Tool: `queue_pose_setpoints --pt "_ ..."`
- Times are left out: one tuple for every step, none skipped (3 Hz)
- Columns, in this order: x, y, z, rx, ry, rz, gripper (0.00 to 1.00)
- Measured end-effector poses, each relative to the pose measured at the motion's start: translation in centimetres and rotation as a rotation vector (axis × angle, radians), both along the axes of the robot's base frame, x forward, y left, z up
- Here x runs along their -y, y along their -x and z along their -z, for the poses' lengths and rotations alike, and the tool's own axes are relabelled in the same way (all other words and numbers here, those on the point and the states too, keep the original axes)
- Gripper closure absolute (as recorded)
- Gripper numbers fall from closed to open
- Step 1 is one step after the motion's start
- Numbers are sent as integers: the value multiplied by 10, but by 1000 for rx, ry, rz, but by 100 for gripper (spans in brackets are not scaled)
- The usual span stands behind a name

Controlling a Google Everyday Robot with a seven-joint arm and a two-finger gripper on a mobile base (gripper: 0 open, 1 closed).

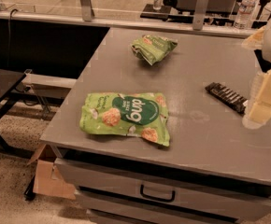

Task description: Move rxbar chocolate near green jalapeno chip bag

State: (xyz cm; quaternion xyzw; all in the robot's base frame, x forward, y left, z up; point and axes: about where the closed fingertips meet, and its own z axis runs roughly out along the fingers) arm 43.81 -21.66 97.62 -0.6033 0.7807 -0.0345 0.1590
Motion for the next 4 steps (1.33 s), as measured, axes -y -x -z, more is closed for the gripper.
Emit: queue_pose_setpoints --pt "0 0 0 0 0 0 0" --pt "12 -7 2 40 -64 51 0" --pt "54 -33 14 162 -254 207 0" --pt "77 -54 18 261 -364 284 0"
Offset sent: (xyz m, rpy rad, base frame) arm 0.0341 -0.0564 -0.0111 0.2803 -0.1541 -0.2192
